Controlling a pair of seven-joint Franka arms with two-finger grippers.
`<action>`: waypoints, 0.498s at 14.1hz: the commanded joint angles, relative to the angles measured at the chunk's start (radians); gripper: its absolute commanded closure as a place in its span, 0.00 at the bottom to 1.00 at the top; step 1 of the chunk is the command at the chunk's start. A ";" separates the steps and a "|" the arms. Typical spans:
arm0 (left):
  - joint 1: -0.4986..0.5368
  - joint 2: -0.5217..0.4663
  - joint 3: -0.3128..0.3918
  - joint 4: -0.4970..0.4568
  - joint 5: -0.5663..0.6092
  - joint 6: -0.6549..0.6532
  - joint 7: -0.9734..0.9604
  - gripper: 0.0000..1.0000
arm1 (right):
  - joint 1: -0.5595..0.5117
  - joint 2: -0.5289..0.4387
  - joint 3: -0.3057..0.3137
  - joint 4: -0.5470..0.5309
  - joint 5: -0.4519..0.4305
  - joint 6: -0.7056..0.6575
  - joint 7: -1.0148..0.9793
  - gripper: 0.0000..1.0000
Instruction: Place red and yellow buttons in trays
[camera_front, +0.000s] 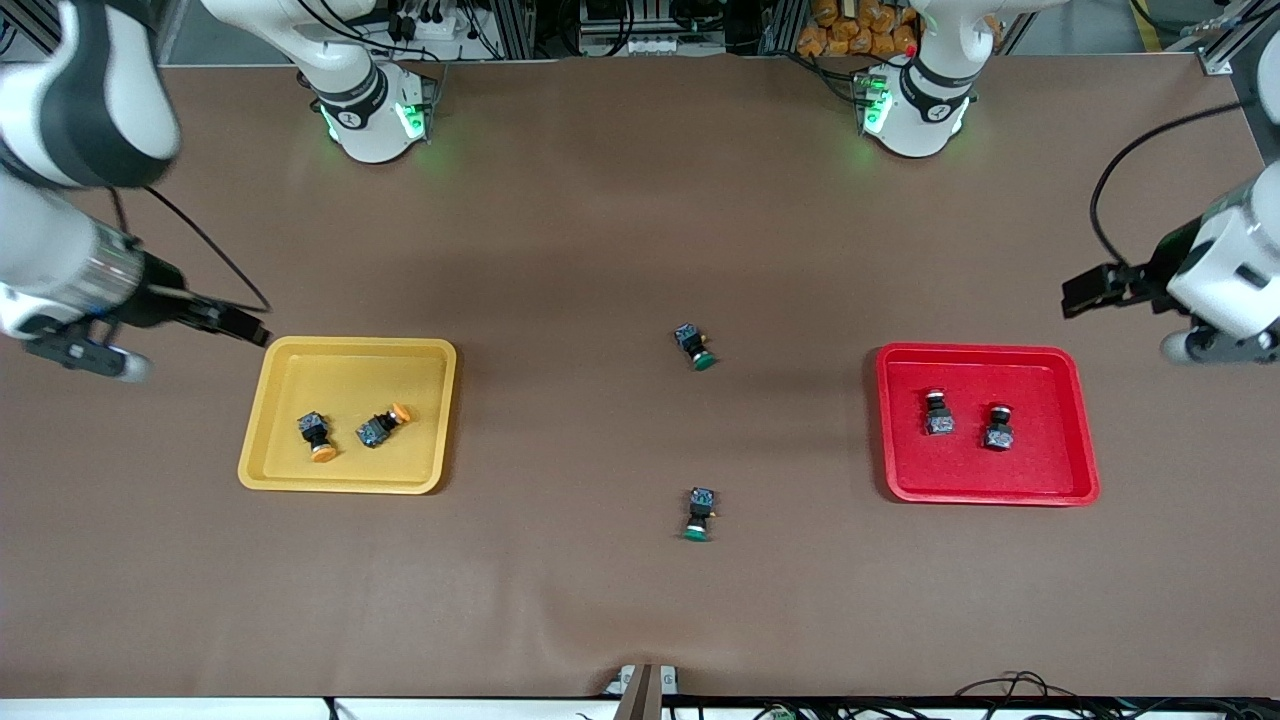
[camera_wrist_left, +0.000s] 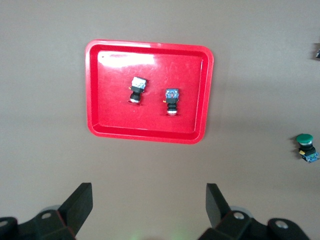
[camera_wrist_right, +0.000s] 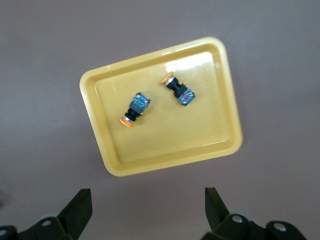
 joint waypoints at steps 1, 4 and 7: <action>0.006 -0.037 -0.016 -0.005 -0.012 -0.038 0.015 0.00 | -0.044 -0.010 0.015 0.105 -0.043 -0.117 -0.142 0.00; 0.001 -0.043 -0.022 -0.006 -0.012 -0.062 0.010 0.00 | -0.094 -0.078 0.015 0.130 -0.060 -0.189 -0.266 0.00; 0.001 -0.048 -0.026 -0.008 -0.013 -0.097 0.009 0.00 | -0.092 -0.131 0.020 0.109 -0.096 -0.213 -0.279 0.00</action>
